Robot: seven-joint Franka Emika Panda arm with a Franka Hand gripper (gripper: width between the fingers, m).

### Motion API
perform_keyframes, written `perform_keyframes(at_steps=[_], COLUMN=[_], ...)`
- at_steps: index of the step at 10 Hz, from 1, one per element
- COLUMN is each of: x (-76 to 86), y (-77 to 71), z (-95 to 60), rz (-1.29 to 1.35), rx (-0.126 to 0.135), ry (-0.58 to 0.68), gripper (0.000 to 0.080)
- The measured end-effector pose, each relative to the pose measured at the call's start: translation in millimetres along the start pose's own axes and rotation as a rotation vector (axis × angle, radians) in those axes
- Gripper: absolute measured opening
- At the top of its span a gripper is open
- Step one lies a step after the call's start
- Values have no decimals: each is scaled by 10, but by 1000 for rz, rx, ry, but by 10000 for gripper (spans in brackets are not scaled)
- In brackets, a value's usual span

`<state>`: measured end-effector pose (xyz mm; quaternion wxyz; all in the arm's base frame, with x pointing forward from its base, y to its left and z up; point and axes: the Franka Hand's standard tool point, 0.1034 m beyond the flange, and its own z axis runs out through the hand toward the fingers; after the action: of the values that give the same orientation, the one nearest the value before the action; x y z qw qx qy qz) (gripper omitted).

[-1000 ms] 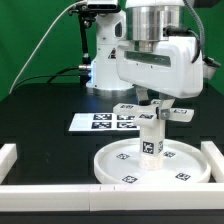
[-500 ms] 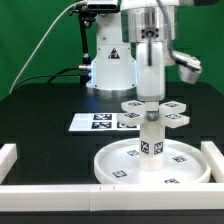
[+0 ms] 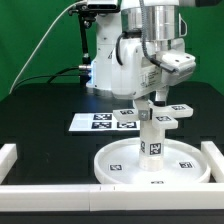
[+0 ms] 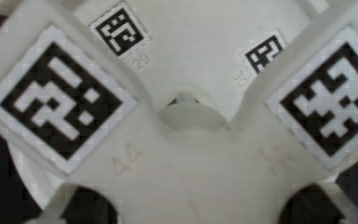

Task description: Assemble round table

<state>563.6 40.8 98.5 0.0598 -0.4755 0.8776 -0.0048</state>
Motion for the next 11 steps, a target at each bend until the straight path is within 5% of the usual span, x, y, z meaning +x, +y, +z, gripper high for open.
perform_keyframes(at_steps=[3, 4, 5, 8, 11], x=[-1, -4, -40, -209, -218], y=[5, 10, 14, 43, 59], z=[4, 8, -29, -463, -459], rz=[-31, -34, -41, -86, -100], rx=[1, 1, 4, 26, 22], ry=[0, 0, -7, -86, -85], gripper=[443, 599, 639, 647, 649])
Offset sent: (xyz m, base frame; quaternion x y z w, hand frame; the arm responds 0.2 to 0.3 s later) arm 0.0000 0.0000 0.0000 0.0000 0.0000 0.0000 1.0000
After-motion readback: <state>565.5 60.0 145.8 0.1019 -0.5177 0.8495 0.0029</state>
